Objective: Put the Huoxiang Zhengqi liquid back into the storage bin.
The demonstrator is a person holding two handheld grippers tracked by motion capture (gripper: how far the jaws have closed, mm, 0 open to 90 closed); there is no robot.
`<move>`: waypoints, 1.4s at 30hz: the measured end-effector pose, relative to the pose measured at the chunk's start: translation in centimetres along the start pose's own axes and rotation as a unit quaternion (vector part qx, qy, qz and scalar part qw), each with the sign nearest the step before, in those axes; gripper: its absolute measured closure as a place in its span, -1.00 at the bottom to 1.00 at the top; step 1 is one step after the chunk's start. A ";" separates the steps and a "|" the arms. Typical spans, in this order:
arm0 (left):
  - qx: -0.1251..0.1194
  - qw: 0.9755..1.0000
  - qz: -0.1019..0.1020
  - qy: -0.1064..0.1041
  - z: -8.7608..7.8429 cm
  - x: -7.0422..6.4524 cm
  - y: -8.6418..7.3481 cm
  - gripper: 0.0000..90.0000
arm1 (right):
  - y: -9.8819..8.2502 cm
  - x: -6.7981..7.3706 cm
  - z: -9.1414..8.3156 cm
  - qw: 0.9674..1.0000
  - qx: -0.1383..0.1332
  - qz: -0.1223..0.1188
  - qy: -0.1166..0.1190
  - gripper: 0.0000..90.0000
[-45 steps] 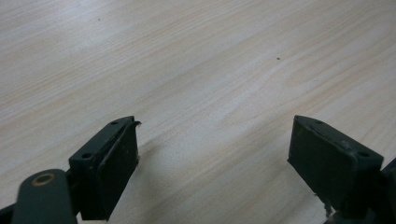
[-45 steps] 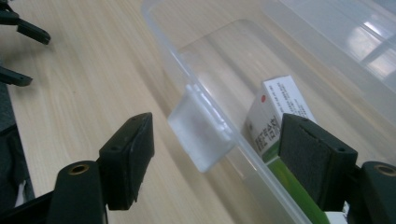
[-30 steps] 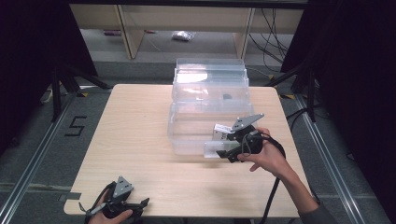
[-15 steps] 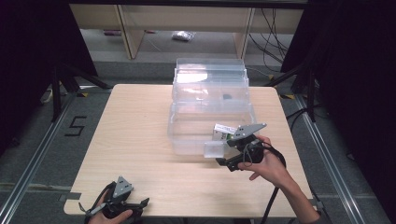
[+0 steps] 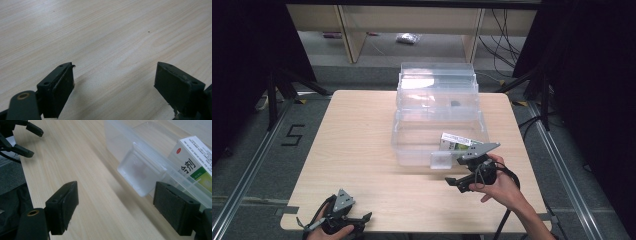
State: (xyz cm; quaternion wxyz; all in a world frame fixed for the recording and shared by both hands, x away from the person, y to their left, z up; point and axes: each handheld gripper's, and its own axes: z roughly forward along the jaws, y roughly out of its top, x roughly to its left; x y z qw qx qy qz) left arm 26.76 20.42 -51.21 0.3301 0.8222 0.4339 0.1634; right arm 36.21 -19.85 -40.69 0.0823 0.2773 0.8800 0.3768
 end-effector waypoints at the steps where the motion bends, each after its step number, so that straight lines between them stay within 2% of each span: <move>1: 0.003 1.000 0.000 0.000 0.0 0.0 0.0 -0.66 | -0.1 0.1 -0.1 1.000 0.004 0.008 0.002 -0.52; 4: 0.004 1.000 0.004 0.000 -0.1 0.0 0.0 -0.66 | -0.4 0.1 0.1 1.000 -0.005 -0.001 0.002 -0.52; 7: 0.002 1.000 0.001 0.000 0.0 0.0 0.0 -0.66 | -0.6 0.0 0.1 1.000 -0.001 -0.007 0.004 -0.52; 8: 0.000 1.000 -0.003 0.006 0.1 0.0 0.0 -0.66 | -0.9 0.1 0.1 1.000 0.000 0.001 0.005 -0.52; 10: 0.006 1.000 0.004 0.000 -0.1 0.1 0.0 -0.66 | -1.2 0.3 0.3 1.000 -0.005 0.010 0.002 -0.52; 11: 0.002 1.000 0.000 0.000 0.0 0.0 0.0 -0.66 | -1.3 0.3 0.2 1.000 0.002 0.006 0.003 -0.52; 12: 0.002 1.000 0.001 0.000 0.0 0.0 0.0 -0.66 | -1.4 0.3 0.3 1.000 -0.003 0.003 0.000 -0.52; 18: -0.001 1.000 -0.003 0.006 0.0 0.0 0.0 -0.66 | -2.3 0.9 0.4 1.000 0.002 0.014 0.006 -0.54; 20: 0.000 1.000 -0.002 0.005 0.0 0.0 0.0 -0.66 | -2.8 1.0 0.5 1.000 -0.006 0.009 0.004 -0.54; 21: 0.000 1.000 -0.002 0.005 0.0 0.0 0.0 -0.66 | -3.0 1.3 0.5 1.000 -0.002 0.028 0.007 -0.54; 22: 0.000 1.000 -0.002 0.005 0.0 0.0 0.0 -0.66 | -3.3 1.2 0.5 1.000 -0.006 0.020 0.005 -0.54; 26: 0.000 1.000 -0.003 0.005 0.0 0.0 0.0 -0.66 | -4.1 1.5 0.5 1.000 -0.006 0.022 0.013 -0.54; 27: -0.001 1.000 -0.002 0.005 0.0 0.0 0.0 -0.66 | -4.8 1.9 0.5 0.999 -0.007 0.040 0.011 -0.54; 28: -0.001 1.000 -0.002 0.004 0.0 -0.1 0.0 -0.66 | -5.1 1.9 0.6 0.999 -0.010 0.033 0.012 -0.54; 30: -0.002 1.000 -0.001 0.005 0.0 -0.1 0.0 -0.66 | -5.5 1.9 0.5 0.999 -0.011 0.034 0.013 -0.54; 31: 0.006 1.000 0.008 -0.001 -0.2 0.0 0.0 -0.66 | -5.8 2.0 0.5 0.999 -0.013 0.032 0.011 -0.54; 37: 0.003 1.000 0.008 0.004 -0.1 -0.1 0.0 -0.66 | -7.1 2.1 0.5 0.998 -0.016 0.051 0.017 -0.54; 40: 0.003 1.000 0.008 0.005 -0.1 -0.1 0.0 -0.66 | -7.5 2.1 0.5 0.998 -0.012 0.054 0.010 -0.54; 41: -0.005 1.000 -0.001 0.011 0.0 -0.2 0.0 -0.66 | -7.6 2.0 0.6 0.998 -0.013 0.052 0.012 -0.54; 42: -0.004 1.000 0.001 0.009 0.0 -0.2 0.0 -0.66 | -7.7 2.1 0.6 0.998 -0.012 0.054 0.010 -0.54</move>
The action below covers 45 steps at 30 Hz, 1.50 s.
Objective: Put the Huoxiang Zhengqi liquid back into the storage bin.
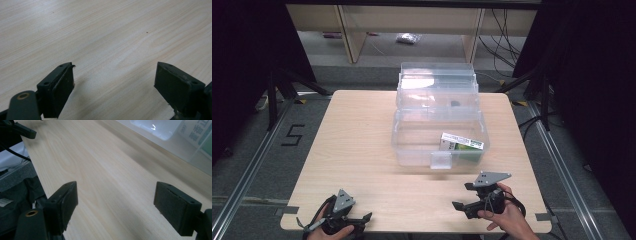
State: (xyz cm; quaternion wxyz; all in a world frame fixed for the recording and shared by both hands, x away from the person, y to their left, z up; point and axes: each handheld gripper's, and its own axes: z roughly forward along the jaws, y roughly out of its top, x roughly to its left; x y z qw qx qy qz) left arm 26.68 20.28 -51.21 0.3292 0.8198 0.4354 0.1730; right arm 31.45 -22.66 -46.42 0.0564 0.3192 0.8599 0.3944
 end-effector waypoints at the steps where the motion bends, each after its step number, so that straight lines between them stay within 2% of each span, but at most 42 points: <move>1: -0.001 1.000 -0.001 -0.005 -0.1 0.0 0.0 -0.66 | -0.1 0.0 0.0 1.000 0.002 0.002 0.000 -0.54; 4: -0.002 1.000 -0.002 -0.007 -0.1 -0.1 0.0 -0.66 | -0.6 0.1 0.2 1.000 0.005 0.009 -0.003 -0.55; 5: 0.004 1.000 0.005 -0.009 -0.2 0.0 0.0 -0.66 | -0.7 0.4 0.2 1.000 0.011 0.023 -0.003 -0.55; 6: 0.002 1.000 0.003 -0.009 -0.1 0.0 0.0 -0.66 | -0.9 0.1 0.4 1.000 0.011 0.006 -0.003 -0.55; 8: 0.002 1.000 0.004 -0.010 -0.2 0.0 0.0 -0.66 | -1.2 0.3 0.6 1.000 0.017 0.011 -0.001 -0.56; 9: 0.002 1.000 0.004 -0.010 -0.2 0.0 0.0 -0.66 | -1.3 0.3 0.7 1.000 0.020 0.005 -0.002 -0.56; 11: -0.002 1.000 0.001 -0.004 -0.1 0.0 0.0 -0.66 | -1.6 0.5 0.8 1.000 0.024 0.016 -0.004 -0.56; 15: -0.002 1.000 0.001 -0.004 -0.1 -0.1 0.0 -0.66 | -1.9 0.6 0.9 1.000 0.028 0.004 -0.008 -0.58; 18: -0.001 1.000 0.002 -0.005 -0.1 -0.1 0.0 -0.66 | -2.3 0.7 1.0 0.999 0.037 0.008 -0.011 -0.59; 19: 0.002 1.000 0.005 -0.005 -0.1 0.0 0.0 -0.66 | -2.5 0.9 1.2 0.999 0.030 0.015 -0.015 -0.60; 20: 0.002 1.000 0.004 -0.006 -0.1 -0.1 0.0 -0.66 | -2.5 0.9 1.1 0.999 0.040 0.006 -0.014 -0.60; 21: 0.002 1.000 0.007 -0.006 -0.2 0.0 0.0 -0.66 | -2.7 1.3 1.1 0.999 0.041 0.026 -0.011 -0.61; 23: 0.001 1.000 0.003 -0.006 -0.1 -0.1 0.0 -0.66 | -2.7 1.2 1.0 0.999 0.038 0.009 -0.010 -0.62; 24: 0.002 1.000 0.005 -0.005 -0.2 0.0 0.0 -0.66 | -2.9 1.3 1.2 0.999 0.027 0.016 -0.013 -0.62; 25: 0.002 1.000 0.005 -0.005 -0.1 0.0 0.0 -0.66 | -2.9 1.3 1.0 0.999 0.039 0.010 -0.013 -0.62; 28: 0.006 1.000 0.008 -0.010 -0.2 0.0 0.0 -0.66 | -3.0 1.5 0.9 0.999 0.037 0.007 -0.013 -0.63; 29: 0.007 1.000 0.011 -0.009 -0.2 0.0 0.1 -0.66 | -3.1 1.8 1.1 0.999 0.032 0.018 -0.017 -0.63; 30: 0.007 1.000 0.011 -0.009 -0.2 0.0 0.1 -0.66 | -3.1 1.6 1.2 0.999 0.032 0.002 -0.020 -0.63; 31: 0.002 1.000 0.007 -0.005 -0.1 -0.1 0.1 -0.66 | -3.2 1.6 1.2 0.999 0.035 0.003 -0.013 -0.63; 35: 0.002 1.000 0.005 -0.006 -0.1 -0.1 0.0 -0.66 | -3.1 1.8 1.3 0.999 0.041 0.010 -0.019 -0.63; 37: 0.007 1.000 0.010 -0.008 -0.2 0.0 0.1 -0.66 | -3.1 1.7 1.2 0.999 0.040 -0.001 -0.018 -0.63; 39: 0.008 1.000 0.010 -0.008 -0.2 0.0 0.1 -0.66 | -3.0 1.7 1.1 0.999 0.043 0.003 -0.018 -0.63; 40: 0.011 1.000 0.011 -0.008 -0.2 0.0 0.1 -0.66 | -3.0 1.7 1.3 0.999 0.033 0.005 -0.018 -0.63; 41: 0.011 1.000 0.011 -0.008 -0.2 0.0 0.1 -0.66 | -3.0 1.9 1.2 0.999 0.033 0.016 -0.021 -0.63; 42: 0.009 1.000 0.011 -0.009 -0.2 0.0 0.1 -0.66 | -3.0 1.7 1.1 0.999 0.037 0.007 -0.021 -0.63; 45: 0.007 1.000 0.012 -0.008 -0.2 0.0 0.1 -0.66 | -2.9 1.6 1.1 0.999 0.038 0.001 -0.023 -0.63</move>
